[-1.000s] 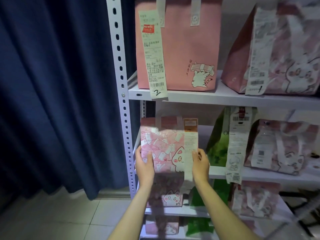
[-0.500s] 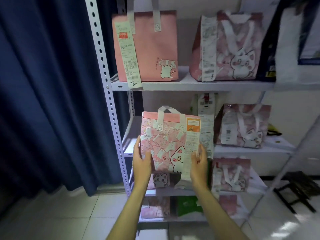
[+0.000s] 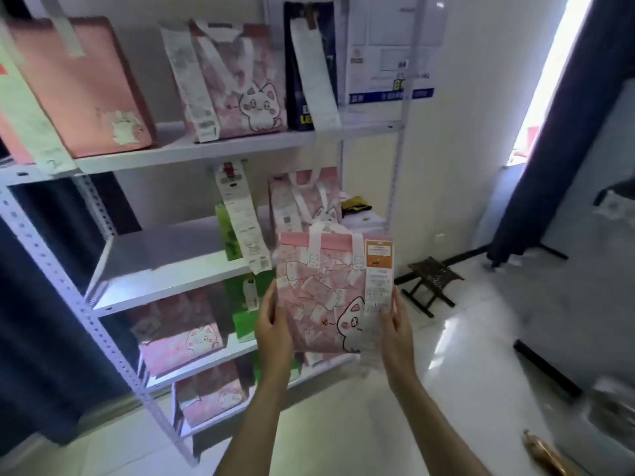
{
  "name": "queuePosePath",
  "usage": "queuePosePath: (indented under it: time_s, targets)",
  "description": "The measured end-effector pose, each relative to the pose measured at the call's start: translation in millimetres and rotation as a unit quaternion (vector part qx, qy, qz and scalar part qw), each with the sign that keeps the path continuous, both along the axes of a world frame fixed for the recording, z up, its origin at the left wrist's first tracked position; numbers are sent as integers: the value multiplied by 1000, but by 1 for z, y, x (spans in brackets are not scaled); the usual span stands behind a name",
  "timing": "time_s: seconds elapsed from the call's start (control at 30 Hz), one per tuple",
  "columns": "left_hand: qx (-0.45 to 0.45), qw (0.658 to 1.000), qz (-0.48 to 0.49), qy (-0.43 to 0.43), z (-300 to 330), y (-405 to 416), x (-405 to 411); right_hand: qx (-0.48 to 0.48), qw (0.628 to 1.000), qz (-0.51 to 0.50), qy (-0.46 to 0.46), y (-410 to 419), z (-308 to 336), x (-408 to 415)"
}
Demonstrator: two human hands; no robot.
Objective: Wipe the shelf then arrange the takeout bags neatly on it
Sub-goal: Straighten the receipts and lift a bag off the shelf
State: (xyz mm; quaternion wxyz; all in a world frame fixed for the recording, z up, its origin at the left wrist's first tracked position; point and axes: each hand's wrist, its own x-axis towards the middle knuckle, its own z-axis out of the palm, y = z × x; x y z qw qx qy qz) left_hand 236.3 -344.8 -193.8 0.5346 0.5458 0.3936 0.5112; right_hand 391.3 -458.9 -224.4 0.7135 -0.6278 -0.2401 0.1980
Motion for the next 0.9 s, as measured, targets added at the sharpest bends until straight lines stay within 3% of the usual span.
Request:
queuePosePath:
  time_s: [0.4,0.67,0.9]
  targets:
    - [7,983,-180,22,-15,-116,206,-43,979,-197,-19,-179,5,157]
    - [-21,960,-275,-52,-10,-150,357,-46,961,-269,-35,-222,13,281]
    - [-23,936,-344,-62,6,-168,486,-40,945,-323,-40,-246,27,395]
